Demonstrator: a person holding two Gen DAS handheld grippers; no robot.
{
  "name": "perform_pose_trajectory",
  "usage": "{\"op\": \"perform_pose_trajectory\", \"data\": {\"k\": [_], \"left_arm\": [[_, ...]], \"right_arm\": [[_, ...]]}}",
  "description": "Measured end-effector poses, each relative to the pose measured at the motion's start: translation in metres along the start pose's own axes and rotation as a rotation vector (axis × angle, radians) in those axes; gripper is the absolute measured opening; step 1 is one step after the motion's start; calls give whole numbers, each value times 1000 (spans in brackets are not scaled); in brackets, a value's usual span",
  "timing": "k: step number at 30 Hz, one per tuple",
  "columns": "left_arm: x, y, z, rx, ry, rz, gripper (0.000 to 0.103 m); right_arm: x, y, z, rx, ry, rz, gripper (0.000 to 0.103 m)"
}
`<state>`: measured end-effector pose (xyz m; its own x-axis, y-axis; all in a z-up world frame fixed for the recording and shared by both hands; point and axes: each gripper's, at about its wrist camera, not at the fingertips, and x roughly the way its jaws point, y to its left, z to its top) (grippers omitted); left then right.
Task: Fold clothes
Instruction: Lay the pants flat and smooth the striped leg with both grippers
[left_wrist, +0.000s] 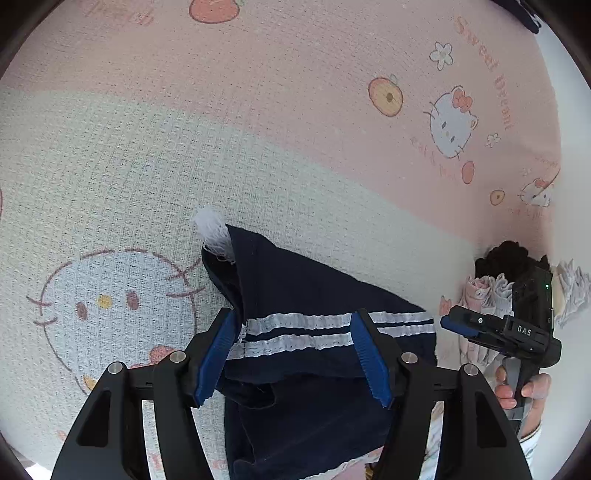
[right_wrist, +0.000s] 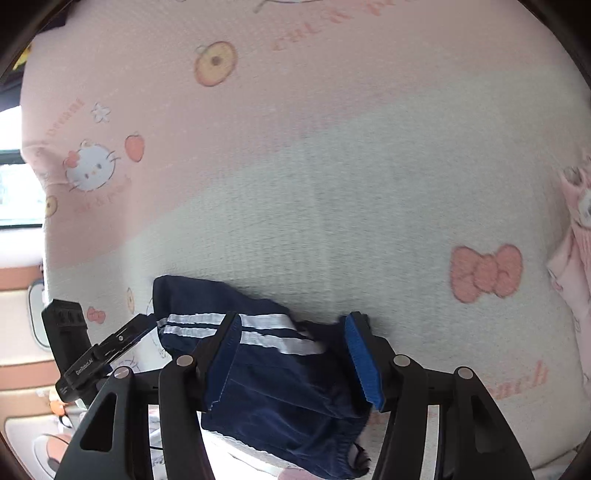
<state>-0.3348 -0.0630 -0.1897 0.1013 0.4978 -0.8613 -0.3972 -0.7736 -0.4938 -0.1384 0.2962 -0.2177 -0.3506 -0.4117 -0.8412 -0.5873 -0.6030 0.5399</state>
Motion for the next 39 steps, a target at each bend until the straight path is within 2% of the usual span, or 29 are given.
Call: {"op": "perform_pose_trajectory", "data": {"k": [5, 7, 8, 9, 11, 14, 19, 22, 28, 39], "left_arm": [[5, -6, -2, 21, -28, 18, 62], [9, -10, -4, 34, -35, 32, 62], [11, -11, -5, 42, -38, 40, 59], [13, -13, -7, 53, -41, 53, 54], [17, -15, -9, 78, -38, 102, 28], [18, -17, -13, 107, -45, 157, 14], [4, -20, -20, 163, -75, 136, 11], [1, -23, -25, 195, -58, 143, 11], [7, -24, -36, 241, -13, 186, 11], [21, -19, -47, 284, 38, 265, 11]], "right_arm": [[19, 19, 2, -98, 27, -86, 57], [26, 23, 0, -126, 32, -74, 43], [29, 25, -2, -140, 42, -74, 27], [30, 27, -4, -158, 44, -82, 18], [32, 33, -8, -198, 47, -101, 8], [25, 36, -15, -216, 43, -72, 8], [19, 42, -30, -251, 80, -13, 8], [23, 42, -40, -293, 115, -37, 8], [35, 34, -57, -299, 167, -74, 8], [39, 18, -68, -303, 170, -158, 8]]}}
